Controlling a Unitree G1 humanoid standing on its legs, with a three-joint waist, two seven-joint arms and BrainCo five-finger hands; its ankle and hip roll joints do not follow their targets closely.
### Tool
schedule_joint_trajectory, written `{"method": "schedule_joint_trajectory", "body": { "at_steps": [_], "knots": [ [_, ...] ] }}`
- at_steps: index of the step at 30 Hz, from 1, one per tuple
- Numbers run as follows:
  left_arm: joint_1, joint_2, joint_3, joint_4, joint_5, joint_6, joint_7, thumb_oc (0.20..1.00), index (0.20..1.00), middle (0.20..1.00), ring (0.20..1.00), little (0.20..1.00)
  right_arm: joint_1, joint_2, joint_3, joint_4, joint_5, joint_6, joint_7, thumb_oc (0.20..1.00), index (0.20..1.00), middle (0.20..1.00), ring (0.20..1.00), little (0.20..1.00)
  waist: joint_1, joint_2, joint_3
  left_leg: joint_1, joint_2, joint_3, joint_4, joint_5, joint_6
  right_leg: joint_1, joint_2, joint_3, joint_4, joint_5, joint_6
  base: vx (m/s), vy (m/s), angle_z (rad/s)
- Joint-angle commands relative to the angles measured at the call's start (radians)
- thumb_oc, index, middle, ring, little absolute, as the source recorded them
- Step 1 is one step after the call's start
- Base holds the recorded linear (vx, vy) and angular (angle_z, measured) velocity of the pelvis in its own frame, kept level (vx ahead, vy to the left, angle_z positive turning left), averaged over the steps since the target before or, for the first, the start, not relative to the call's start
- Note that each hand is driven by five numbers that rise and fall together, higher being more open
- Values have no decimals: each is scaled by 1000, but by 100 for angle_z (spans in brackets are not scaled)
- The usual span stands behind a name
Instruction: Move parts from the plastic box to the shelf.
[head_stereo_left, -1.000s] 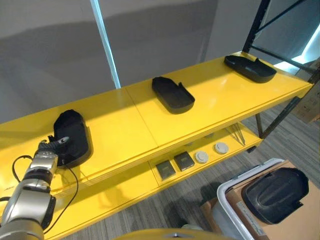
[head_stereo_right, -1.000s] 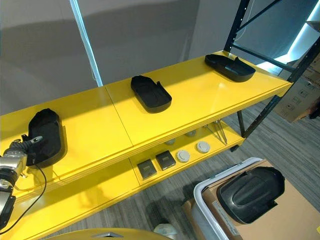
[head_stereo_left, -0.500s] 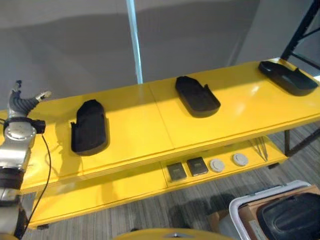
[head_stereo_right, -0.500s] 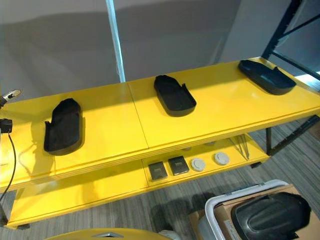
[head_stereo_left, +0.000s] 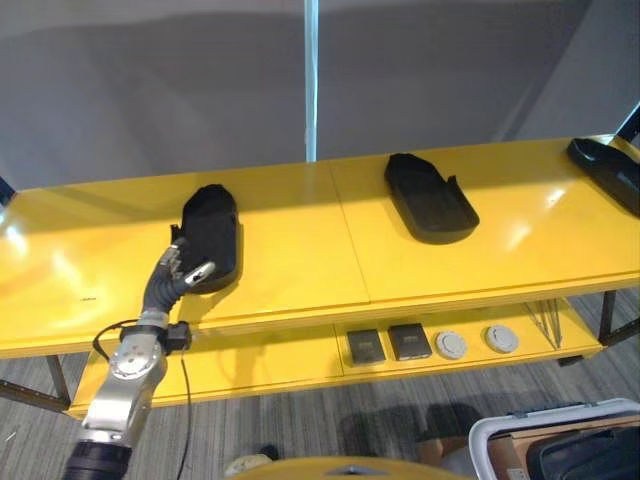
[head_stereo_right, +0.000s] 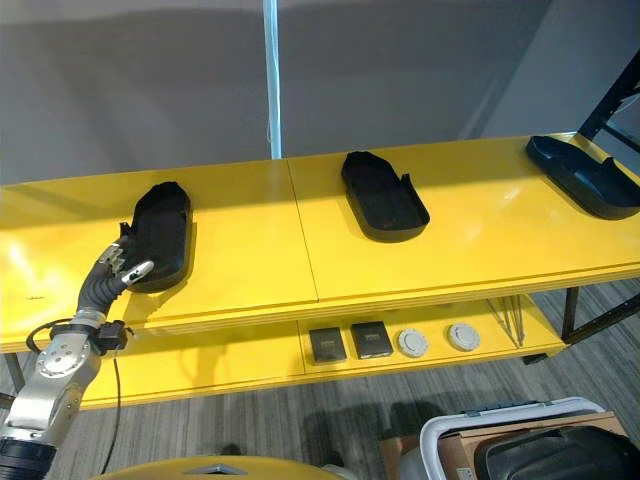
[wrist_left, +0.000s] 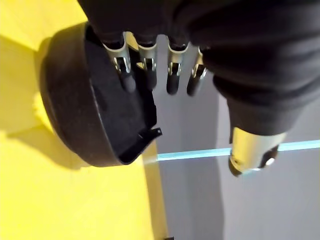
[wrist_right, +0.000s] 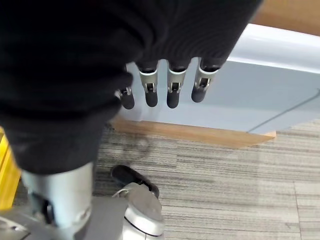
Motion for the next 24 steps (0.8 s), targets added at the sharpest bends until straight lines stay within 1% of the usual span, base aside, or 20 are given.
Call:
{"method": "schedule_joint_trajectory", "body": {
  "at_steps": [1,4,11,16,20,23,24],
  "knots": [
    [-82,50,9,3,-10,-142,21,200,200,200,200,200,-19,7,46,61,41,19,-33,1000,1000,1000,1000,1000,2,-36,11,-35,46,-52,75,-69,-35,-9,-82,-22,34,2,67,0,0,0],
    [-78,45,-23,3,-7,-168,71,200,200,200,200,200,-16,11,52,69,54,10,-37,1000,1000,1000,1000,1000,0,-38,16,-35,46,-51,76,-68,-34,-10,-81,-21,34,6,69,-5,-10,0],
    [-79,51,-47,8,5,-208,146,200,200,200,200,200,-6,16,54,71,57,-2,-41,1000,1000,1000,1000,1000,-11,-39,19,-34,48,-44,79,-70,-36,-12,-81,-15,31,9,72,0,0,0],
    [-61,53,-79,-11,45,-210,131,200,200,200,200,200,-6,17,48,76,62,-16,-41,1000,1000,1000,1000,1000,-12,-40,23,-37,47,-44,82,-71,-37,-16,-82,-14,33,11,74,0,0,0],
    [-42,57,-107,-12,30,-210,122,200,200,200,200,200,-5,16,52,69,68,-11,-40,1000,1000,1000,1000,1000,-11,-38,26,-39,45,-45,85,-73,-36,-17,-83,-16,35,10,75,0,0,0],
    [-26,62,-134,-12,68,-223,107,200,200,200,200,200,-6,17,53,67,69,-9,-39,1000,1000,1000,1000,1000,-10,-37,30,-39,45,-45,86,-72,-35,-19,-84,-16,37,12,76,0,0,0],
    [-22,66,-157,3,80,-232,115,200,200,200,200,200,-7,15,54,72,70,-16,-38,1000,1000,1000,1000,1000,-9,-37,32,-41,44,-46,86,-73,-35,-19,-85,-18,35,13,77,0,0,0]
  ]
}}
